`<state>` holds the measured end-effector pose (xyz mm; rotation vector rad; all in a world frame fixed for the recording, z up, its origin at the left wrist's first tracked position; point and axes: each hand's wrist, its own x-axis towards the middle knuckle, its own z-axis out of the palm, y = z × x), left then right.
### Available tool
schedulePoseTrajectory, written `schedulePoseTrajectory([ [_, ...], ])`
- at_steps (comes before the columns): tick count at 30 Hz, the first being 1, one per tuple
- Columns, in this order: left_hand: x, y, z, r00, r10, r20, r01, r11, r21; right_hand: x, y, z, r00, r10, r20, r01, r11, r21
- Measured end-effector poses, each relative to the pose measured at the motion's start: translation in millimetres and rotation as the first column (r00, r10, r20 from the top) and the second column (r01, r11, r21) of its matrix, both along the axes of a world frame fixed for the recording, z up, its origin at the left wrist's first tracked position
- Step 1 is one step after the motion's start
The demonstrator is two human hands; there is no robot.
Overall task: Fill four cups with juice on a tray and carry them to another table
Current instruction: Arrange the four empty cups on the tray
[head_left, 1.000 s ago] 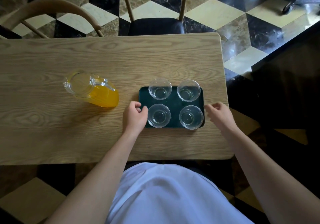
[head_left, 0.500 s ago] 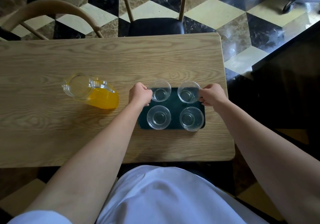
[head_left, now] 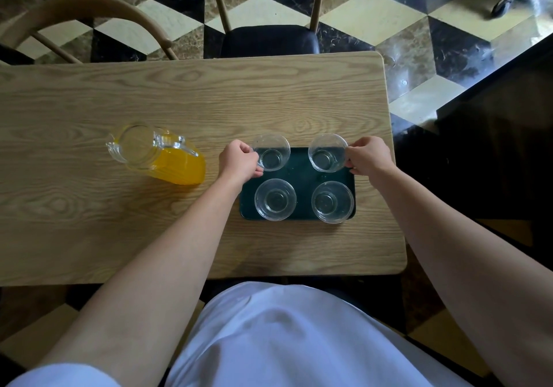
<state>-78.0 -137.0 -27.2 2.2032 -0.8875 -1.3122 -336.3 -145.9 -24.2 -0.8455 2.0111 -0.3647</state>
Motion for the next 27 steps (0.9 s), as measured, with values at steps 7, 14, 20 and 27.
schedulePoseTrajectory([
  [7,-0.1,-0.5,3.8,1.000,0.016,0.005,-0.016,1.000,-0.015,-0.5,0.0,0.1,1.000,-0.001,0.001,0.001,1.000,0.006],
  [14,8.6,43.9,11.4,0.993,-0.029,0.111,0.029,1.000,-0.004,-8.5,43.5,4.5,0.998,-0.066,-0.024,0.064,0.995,-0.073],
  [20,11.1,93.1,4.5,0.995,-0.014,-0.095,0.024,0.995,0.101,-5.1,110.4,-2.2,0.999,-0.023,0.046,0.025,0.998,-0.054],
  [27,10.7,98.1,-1.4,0.998,-0.035,-0.054,0.040,0.995,0.093,-8.2,125.9,-13.6,0.995,-0.032,0.094,0.034,0.999,-0.022],
])
